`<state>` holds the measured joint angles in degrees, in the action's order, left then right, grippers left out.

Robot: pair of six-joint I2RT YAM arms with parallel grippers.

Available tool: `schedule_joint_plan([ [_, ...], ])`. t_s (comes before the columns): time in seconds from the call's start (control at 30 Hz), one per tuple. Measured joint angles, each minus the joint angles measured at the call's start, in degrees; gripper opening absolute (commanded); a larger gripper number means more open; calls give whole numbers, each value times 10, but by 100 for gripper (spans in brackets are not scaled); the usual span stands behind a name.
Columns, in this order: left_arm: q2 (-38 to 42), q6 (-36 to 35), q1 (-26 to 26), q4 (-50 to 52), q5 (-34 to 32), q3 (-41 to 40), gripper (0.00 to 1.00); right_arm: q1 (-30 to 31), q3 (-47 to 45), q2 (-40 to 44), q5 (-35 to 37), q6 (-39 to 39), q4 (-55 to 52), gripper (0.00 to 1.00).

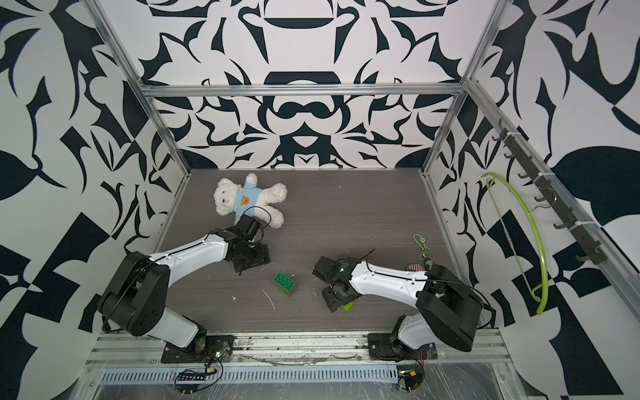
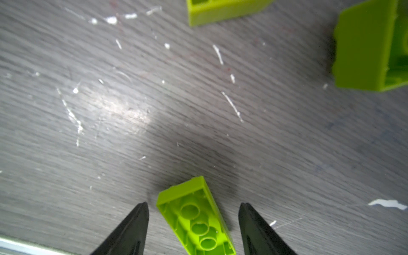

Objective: Assemble a carrot with lego
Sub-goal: Pick up the lego brick from the center of the board.

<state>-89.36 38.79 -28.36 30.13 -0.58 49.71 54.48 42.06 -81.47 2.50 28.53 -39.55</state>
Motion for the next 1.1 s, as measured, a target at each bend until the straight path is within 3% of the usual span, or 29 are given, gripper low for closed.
schedule_joint_plan([
  [0.13, -14, -3, 0, -4, -8, 19, 74, 0, 0, 0, -3, -1, 1, 70],
  [0.43, -41, -18, -2, -6, -12, 35, 57, 0, 0, 4, -3, -2, 2, 70],
  [0.73, -42, -30, -14, -1, -23, 35, 46, 0, 0, 10, -3, -2, 2, 69],
  [0.97, -41, -48, -15, 1, -24, 37, 26, 0, 0, 26, -4, -2, 2, 69],
  [1.1, -36, -71, -15, 16, -20, 40, 20, -6, 0, 44, -9, -5, 0, 70],
])
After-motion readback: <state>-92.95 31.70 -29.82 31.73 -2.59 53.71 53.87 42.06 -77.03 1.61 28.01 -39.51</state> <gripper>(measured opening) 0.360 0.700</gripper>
